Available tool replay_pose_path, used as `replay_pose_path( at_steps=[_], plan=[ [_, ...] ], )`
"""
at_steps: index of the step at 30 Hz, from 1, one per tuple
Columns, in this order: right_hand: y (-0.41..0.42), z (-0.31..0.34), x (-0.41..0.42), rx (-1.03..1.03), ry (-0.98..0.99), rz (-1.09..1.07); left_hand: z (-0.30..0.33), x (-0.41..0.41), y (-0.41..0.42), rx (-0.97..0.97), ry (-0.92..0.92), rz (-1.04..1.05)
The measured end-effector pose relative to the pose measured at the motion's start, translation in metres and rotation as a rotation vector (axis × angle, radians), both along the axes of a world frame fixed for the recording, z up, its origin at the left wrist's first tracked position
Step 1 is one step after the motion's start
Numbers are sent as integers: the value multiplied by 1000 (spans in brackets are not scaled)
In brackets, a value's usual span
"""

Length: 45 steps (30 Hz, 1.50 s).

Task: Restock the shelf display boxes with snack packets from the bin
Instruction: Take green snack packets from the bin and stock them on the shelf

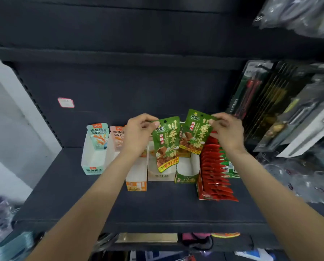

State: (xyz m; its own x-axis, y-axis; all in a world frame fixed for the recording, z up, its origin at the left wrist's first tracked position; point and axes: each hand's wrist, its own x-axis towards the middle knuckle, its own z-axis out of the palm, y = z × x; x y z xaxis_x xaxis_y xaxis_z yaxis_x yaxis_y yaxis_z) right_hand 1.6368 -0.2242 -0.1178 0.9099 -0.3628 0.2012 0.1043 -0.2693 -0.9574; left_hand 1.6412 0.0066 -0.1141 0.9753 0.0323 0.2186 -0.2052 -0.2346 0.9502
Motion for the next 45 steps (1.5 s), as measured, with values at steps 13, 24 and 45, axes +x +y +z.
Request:
replay_pose_path(
  at_steps=[13,24,45],
  plan=[
    [-7,-32,74,-185,127,86,-9,54,-14,-99,59,-31],
    [-6,-61,92,-507,144,81,-21,68,-18,-124,93,-119],
    [-31,-72,86,-585,217,30,-36,106,-65,-96,88,-172]
  ],
)
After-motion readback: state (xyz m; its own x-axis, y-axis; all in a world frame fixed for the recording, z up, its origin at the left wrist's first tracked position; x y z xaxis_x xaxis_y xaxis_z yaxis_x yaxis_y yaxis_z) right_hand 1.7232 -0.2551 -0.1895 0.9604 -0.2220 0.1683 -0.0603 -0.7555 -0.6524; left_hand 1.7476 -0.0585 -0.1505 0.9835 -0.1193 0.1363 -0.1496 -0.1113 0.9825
